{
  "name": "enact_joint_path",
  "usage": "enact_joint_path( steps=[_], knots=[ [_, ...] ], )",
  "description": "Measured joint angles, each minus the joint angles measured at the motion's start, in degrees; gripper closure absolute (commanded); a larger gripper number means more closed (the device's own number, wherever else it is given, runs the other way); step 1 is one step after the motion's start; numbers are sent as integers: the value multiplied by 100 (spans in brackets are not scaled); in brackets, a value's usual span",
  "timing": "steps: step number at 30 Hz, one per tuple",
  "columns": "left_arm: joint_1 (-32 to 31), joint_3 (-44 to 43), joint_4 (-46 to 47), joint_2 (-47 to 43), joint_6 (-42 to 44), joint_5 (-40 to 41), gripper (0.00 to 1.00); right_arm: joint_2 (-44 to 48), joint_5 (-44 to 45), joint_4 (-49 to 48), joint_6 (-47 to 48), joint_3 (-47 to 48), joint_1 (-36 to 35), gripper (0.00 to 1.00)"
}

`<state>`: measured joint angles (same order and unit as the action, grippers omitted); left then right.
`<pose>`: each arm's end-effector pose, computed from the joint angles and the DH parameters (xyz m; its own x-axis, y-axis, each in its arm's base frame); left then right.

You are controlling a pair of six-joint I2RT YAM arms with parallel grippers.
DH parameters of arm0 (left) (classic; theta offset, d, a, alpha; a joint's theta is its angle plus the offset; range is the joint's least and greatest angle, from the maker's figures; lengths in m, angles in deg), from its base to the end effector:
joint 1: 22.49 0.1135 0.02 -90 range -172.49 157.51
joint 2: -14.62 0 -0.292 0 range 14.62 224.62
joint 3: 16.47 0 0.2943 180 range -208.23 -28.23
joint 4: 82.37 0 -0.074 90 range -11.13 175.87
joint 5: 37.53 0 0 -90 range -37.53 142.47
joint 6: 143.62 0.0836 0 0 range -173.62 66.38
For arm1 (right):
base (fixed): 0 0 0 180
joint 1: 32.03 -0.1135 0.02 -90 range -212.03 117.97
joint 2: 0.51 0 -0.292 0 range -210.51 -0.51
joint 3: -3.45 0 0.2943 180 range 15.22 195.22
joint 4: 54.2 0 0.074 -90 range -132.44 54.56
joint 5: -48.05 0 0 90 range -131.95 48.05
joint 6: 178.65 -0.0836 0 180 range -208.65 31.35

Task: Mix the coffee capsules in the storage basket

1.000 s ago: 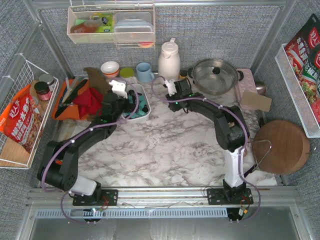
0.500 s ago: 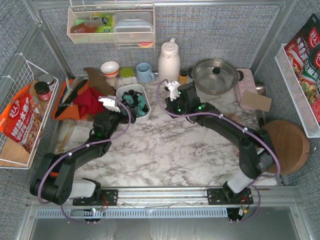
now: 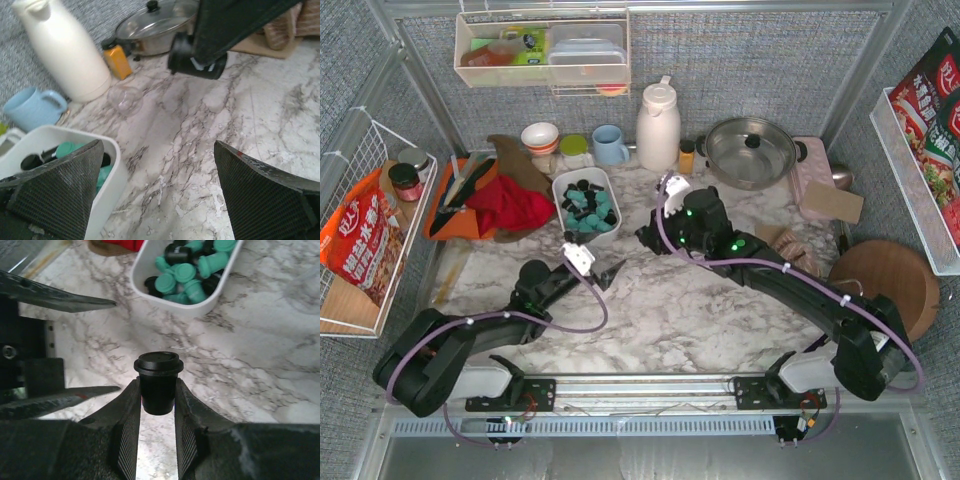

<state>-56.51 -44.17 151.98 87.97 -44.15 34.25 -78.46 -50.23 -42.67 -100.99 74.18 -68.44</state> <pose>0.2288 -0.1860 0.2060 0.2532 0.0176 -0.9672 0.7562 0.6199 0.2093 0.3143 0.2468 0.3117 -0.4017 -0.0335 -0.9152 -0.6257 0.7397 0.2476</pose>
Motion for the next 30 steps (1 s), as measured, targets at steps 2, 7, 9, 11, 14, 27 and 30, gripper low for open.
enact_joint_path(
  steps=[2,7,9,11,14,27,30],
  knots=[
    [-107,96,304,129,278,-151,1,79,-76,-44,-105,-76,-94,77],
    [-273,208,1121,566,688,-557,1,225,-190,-170,-378,-146,-264,76],
    [-358,170,1353,678,776,-706,1,240,-234,-186,-459,-146,-323,76],
    [-442,118,1521,758,852,-758,1,223,-273,-186,-479,-149,-387,76],
    [-518,61,1709,848,942,-785,1,173,-332,-166,-481,-151,-448,76],
    [-785,-92,1950,946,1156,-785,38,175,-415,-144,-570,-155,-487,75],
    [-811,-96,1954,940,1226,-710,50,190,-420,-103,-588,-155,-487,72]
  ],
)
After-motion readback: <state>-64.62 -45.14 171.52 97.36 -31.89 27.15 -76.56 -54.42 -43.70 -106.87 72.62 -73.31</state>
